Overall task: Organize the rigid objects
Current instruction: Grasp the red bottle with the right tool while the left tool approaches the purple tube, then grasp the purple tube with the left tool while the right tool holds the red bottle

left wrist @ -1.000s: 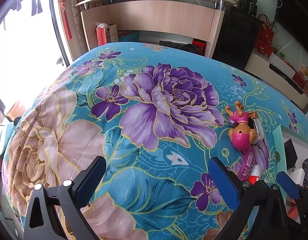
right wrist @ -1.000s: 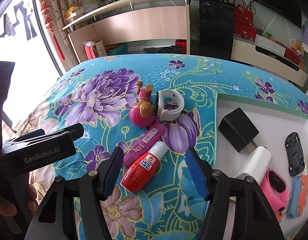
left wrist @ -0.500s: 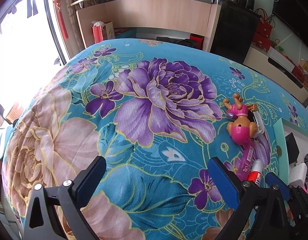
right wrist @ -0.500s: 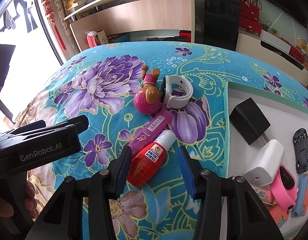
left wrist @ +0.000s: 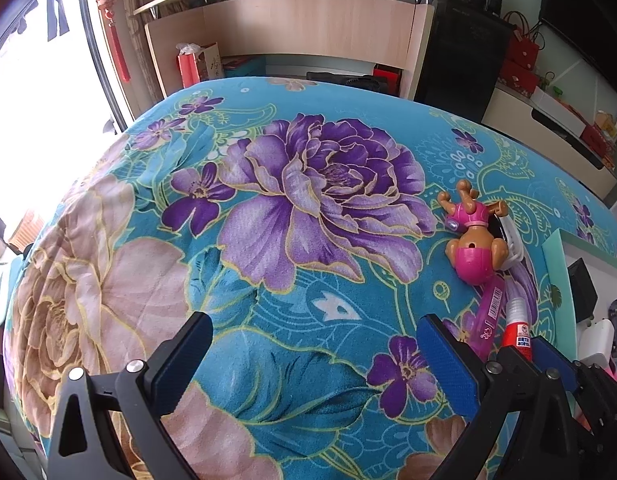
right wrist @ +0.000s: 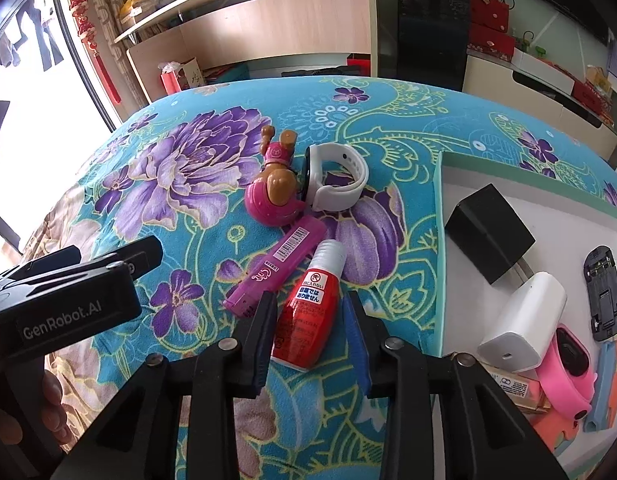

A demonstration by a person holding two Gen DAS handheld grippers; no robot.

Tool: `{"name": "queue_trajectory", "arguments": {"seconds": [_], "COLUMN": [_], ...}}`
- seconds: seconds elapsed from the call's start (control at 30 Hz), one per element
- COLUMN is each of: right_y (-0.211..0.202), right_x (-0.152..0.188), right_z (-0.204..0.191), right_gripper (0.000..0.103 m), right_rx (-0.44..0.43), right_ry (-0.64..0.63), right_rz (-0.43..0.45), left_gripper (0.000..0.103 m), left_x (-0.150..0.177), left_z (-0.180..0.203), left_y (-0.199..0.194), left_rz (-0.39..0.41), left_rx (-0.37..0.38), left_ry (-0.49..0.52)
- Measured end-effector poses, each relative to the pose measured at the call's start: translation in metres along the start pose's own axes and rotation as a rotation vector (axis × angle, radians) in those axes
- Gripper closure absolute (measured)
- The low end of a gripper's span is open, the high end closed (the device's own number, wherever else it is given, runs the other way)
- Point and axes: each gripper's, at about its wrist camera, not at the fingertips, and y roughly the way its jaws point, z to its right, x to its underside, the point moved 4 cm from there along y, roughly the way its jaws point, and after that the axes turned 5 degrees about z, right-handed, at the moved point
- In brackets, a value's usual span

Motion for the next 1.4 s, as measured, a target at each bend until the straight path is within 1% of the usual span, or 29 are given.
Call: {"name": "queue_trajectory", "arguments": {"seconds": [0.07, 0.23, 0.33, 0.53, 0.77, 1.0, 1.23, 1.4], "right_y": [0.001, 0.007, 0.008, 0.011, 0.009, -0.001, -0.018, -0.035], "right_x": [-0.001, -0.002, -0.004, -0.006, -0.006, -0.007, -0.011, -0.014], "right_z": [0.003, 0.008, 0.008, 0.008, 0.011, 0.017, 0.031, 0.044], "right_gripper": [0.069, 0.074, 0.074, 0.074, 0.075, 0.076, 0.076, 0.076], "right_rx": [0.003, 0.006, 0.013, 0.023, 0.011, 0.011, 0.013, 0.028], "right_ry": [0.007, 0.022, 0.017, 0.005, 0.018, 0.032, 0.070, 0.096], "right_rz": [0.002, 0.000, 0.008, 0.017, 0.013, 0.025, 0.060, 0.097], "left_gripper": [0.000, 0.000, 0.000, 0.000, 0.000, 0.000, 0.000, 0.000], "left_x": [0.000, 0.001, 0.002, 0.004, 0.003, 0.001, 0.000, 0.001], "left_z": [0.002, 0.009, 0.014, 0.018, 0.021, 0.027, 0.032, 0.046], "left_y": [0.001, 0.004, 0.007, 0.009, 0.010, 0.008, 0.003, 0.002], "left_rz": [-0.002, -0.010, -0.020, -0.028, -0.028, -0.022, -0.006, 0.003], "left_rx": [0.006, 0.034, 0.052, 0.053, 0.061, 0.093, 0.103, 0.130], "left_ry": [0.003, 0.008, 0.011, 0.020, 0.025, 0.023, 0.021, 0.052]}}
